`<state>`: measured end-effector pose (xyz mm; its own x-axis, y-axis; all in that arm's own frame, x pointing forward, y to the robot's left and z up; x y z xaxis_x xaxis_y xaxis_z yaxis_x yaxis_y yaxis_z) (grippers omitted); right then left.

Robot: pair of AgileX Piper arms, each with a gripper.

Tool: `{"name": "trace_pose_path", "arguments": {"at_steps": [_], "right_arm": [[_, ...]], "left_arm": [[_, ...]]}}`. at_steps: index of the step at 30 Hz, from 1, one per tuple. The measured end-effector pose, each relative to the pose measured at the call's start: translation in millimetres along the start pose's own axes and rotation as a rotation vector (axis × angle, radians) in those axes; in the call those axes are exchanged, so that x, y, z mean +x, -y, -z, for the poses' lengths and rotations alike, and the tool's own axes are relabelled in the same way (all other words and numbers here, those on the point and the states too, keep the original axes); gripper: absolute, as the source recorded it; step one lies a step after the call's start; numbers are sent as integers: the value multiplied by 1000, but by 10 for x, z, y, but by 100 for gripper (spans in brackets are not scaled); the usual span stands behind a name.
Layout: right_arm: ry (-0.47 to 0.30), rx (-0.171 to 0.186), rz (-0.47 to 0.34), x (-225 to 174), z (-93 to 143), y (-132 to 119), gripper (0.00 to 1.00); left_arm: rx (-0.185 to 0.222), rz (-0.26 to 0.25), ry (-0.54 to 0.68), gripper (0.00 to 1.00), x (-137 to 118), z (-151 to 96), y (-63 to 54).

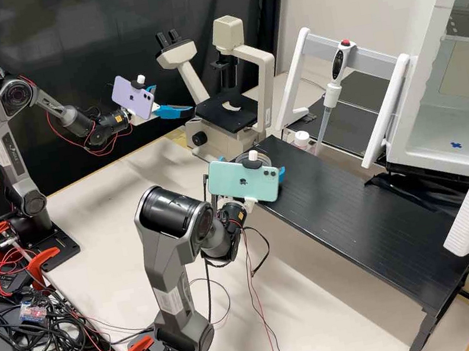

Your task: Move the petri dish to the incubator

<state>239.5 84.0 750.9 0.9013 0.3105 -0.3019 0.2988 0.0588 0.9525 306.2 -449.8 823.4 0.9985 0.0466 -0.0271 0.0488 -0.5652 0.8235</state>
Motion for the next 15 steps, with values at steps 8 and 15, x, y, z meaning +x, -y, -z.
{"name": "trace_pose_path", "arguments": {"at_steps": [8,15], "right_arm": [[12,-17,23,117,-46,49,0],[17,-17,28,170,-68,61,0]], "left_arm": [[0,0,0,100,0,0,0],[0,0,0,100,0,0,0]]}}
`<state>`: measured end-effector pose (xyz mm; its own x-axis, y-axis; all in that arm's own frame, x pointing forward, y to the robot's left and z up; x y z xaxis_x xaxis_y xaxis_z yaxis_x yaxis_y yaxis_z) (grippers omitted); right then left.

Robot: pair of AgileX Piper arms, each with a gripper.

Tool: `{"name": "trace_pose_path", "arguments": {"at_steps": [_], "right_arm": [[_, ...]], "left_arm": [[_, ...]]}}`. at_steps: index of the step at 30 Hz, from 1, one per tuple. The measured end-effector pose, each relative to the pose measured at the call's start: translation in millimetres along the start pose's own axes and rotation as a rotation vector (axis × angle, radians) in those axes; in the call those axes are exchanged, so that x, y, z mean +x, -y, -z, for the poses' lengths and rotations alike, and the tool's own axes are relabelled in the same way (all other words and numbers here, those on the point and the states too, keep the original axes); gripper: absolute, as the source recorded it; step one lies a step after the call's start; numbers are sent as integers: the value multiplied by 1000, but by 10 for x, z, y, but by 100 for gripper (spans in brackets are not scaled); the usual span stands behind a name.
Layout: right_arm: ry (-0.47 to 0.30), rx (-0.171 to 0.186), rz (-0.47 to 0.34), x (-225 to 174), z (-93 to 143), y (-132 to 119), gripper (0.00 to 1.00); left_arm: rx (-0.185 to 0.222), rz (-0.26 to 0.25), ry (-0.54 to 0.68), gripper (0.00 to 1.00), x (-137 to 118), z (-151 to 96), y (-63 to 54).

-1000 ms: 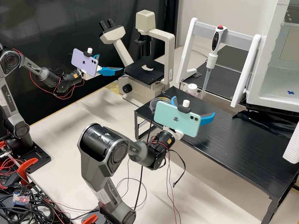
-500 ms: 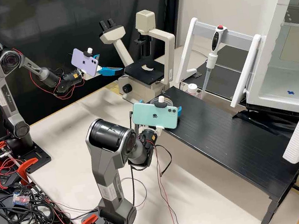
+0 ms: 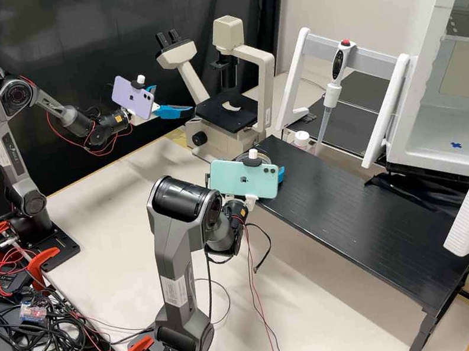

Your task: Move the petri dish to the incubator

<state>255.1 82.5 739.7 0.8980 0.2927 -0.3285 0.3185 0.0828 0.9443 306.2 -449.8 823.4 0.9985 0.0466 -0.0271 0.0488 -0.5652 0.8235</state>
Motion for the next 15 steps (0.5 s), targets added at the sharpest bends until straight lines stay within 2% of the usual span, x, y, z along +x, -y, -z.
{"name": "trace_pose_path", "arguments": {"at_steps": [15], "right_arm": [[2,0,2,20,-9,5,0]], "left_arm": [[0,0,0,100,0,0,0]]}}
